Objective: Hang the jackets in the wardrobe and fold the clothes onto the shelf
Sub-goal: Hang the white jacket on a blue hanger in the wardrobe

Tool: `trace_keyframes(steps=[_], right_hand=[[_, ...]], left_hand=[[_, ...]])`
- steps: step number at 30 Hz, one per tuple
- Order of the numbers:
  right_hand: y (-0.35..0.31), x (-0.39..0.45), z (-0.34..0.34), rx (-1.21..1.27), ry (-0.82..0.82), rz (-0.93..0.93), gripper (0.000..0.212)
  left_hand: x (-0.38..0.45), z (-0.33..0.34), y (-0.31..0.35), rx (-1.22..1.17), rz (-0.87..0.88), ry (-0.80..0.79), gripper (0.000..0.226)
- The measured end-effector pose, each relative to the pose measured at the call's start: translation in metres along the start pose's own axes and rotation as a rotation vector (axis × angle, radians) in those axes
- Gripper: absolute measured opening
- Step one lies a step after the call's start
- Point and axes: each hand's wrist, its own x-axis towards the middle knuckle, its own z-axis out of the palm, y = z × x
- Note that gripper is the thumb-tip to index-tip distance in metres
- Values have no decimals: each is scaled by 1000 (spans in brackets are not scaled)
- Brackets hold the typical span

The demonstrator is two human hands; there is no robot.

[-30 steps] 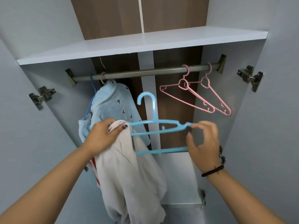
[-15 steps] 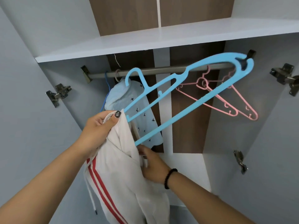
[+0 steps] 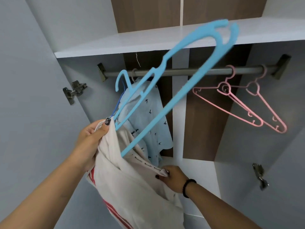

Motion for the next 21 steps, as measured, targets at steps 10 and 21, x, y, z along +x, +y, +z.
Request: trace_keyframes(steps=[10,21], right_hand=[[34,-12,-63,-335,9,149,57],[18,-23,-134,-593,29,149,59]], left_hand=[[12,-34,-11,207,107,-83,36],[25,-54,-18,333,169,10,37]])
